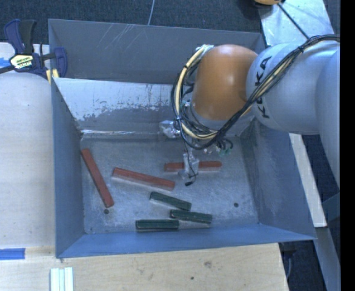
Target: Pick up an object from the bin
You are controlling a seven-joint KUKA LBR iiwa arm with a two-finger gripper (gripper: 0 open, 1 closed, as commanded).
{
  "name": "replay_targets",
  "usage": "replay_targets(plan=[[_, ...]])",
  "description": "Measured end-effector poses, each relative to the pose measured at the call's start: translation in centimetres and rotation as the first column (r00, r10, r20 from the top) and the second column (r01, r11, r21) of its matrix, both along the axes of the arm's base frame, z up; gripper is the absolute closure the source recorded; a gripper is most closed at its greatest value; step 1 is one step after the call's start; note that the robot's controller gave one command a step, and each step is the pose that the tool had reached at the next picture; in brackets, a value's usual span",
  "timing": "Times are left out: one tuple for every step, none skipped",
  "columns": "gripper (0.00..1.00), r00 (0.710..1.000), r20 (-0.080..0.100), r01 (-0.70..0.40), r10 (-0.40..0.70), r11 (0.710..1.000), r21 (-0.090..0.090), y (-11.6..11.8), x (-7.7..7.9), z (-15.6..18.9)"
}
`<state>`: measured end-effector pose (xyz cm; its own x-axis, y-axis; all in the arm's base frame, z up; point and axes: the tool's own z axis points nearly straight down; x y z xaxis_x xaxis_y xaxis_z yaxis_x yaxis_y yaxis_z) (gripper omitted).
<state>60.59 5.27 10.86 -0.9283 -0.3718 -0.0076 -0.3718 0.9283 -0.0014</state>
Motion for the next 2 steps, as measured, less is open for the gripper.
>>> replay_targets(plan=[[1.0, 0.977, -0.004, -0.215, 0.215, 0.977, -0.002, -2.19, -3.07, -3.8], [1.0, 0.977, -0.004, -0.214, 0.214, 0.977, -0.002, -2.19, -3.07, -3.8]])
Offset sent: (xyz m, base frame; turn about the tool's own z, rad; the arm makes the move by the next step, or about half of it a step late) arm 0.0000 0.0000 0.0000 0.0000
